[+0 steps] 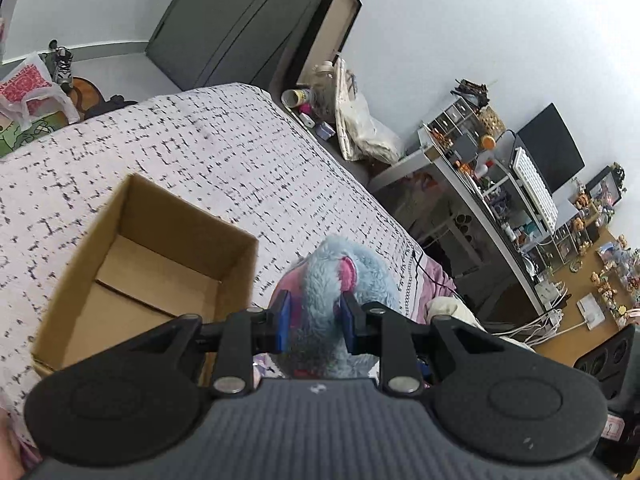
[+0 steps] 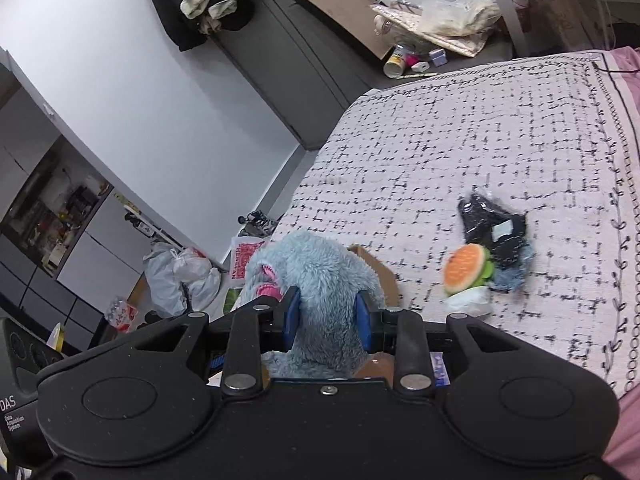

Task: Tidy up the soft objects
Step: 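Lift the blue-grey plush with the left tool and carry it over the box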

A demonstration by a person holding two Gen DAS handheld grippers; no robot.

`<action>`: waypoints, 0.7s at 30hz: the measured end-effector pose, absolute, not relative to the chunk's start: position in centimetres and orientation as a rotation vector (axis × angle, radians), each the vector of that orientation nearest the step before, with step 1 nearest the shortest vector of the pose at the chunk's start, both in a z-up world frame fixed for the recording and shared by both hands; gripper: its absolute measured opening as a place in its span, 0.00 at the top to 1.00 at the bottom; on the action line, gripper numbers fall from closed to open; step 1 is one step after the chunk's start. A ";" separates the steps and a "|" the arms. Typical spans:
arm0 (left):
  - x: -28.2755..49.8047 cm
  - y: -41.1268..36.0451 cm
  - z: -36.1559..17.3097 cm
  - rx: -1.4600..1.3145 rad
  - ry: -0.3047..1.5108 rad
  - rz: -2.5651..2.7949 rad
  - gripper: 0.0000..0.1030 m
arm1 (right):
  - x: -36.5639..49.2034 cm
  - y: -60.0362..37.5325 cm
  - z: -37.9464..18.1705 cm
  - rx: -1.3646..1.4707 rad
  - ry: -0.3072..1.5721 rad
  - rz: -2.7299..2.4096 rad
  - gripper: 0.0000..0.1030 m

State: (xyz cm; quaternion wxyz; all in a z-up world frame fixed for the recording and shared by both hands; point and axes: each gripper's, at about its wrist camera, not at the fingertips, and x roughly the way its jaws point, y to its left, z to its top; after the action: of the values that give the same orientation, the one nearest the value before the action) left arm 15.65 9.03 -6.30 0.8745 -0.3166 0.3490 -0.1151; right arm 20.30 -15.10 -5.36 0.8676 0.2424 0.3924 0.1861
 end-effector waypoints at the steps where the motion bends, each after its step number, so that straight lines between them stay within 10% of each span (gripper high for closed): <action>1: 15.7 9.4 -6.3 -0.657 0.728 -0.238 0.76 | 20.4 -14.7 -5.3 0.504 0.820 0.391 0.71; 21: 18.1 15.3 -8.6 -0.707 0.712 -0.118 0.76 | 23.7 -8.4 -7.9 0.527 0.856 0.412 0.71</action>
State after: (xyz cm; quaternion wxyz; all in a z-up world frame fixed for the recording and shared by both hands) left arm 18.05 15.27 -8.61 0.8750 -0.3388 0.3411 -0.0567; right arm 23.66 -8.36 -7.93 0.8561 0.2508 0.4074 0.1958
